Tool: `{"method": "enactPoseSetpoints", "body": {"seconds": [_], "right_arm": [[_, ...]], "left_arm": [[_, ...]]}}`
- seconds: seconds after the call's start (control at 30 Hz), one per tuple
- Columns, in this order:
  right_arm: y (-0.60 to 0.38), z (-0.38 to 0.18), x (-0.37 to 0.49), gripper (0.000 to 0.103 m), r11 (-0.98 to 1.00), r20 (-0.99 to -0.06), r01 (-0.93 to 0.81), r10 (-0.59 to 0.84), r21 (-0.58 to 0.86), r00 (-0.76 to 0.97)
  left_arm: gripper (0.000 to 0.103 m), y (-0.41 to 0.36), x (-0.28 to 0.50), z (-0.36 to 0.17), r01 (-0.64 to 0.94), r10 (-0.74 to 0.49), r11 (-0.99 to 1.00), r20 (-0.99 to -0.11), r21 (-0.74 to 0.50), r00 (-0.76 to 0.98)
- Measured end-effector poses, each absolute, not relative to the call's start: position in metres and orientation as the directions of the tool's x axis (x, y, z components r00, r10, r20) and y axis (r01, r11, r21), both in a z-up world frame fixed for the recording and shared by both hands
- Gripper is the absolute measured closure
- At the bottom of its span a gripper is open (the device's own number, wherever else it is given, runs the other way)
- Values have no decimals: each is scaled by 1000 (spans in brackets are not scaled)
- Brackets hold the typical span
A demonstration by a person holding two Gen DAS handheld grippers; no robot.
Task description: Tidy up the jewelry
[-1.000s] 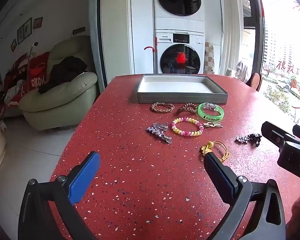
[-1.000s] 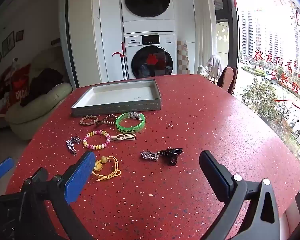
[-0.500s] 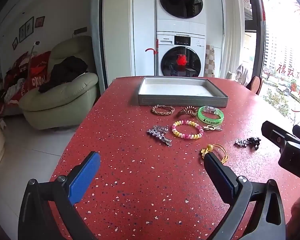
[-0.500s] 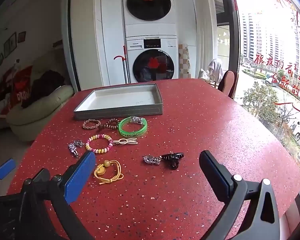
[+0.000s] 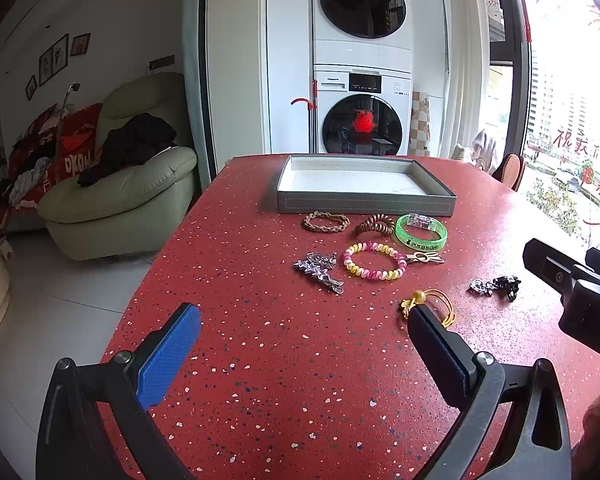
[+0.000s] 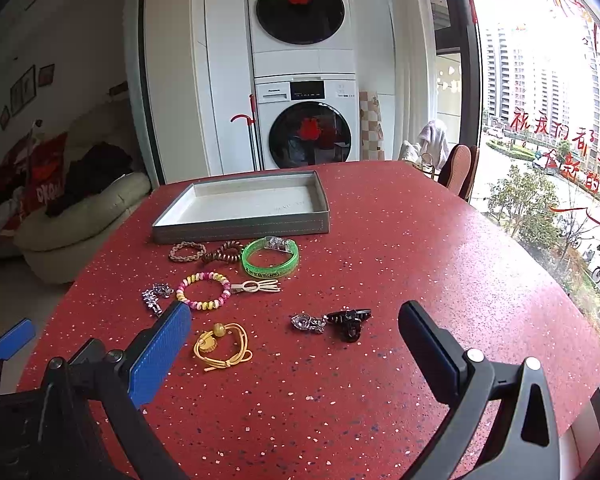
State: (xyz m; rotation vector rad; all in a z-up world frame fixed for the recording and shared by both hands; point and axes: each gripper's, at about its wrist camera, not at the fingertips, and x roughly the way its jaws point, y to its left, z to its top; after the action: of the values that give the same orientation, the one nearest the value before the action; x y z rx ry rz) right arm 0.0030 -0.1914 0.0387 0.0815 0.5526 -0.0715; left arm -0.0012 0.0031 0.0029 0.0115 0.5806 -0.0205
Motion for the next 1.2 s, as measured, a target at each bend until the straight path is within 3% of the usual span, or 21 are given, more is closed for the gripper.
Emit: {"method": "enactPoseSetpoints", "body": {"seconds": [1.2], "right_arm": [[-192, 39, 1, 0, 994, -520, 78, -30, 70, 853]], "left_arm": [[0, 5, -1, 4, 17, -11, 1000, -552, 6, 834]]}}
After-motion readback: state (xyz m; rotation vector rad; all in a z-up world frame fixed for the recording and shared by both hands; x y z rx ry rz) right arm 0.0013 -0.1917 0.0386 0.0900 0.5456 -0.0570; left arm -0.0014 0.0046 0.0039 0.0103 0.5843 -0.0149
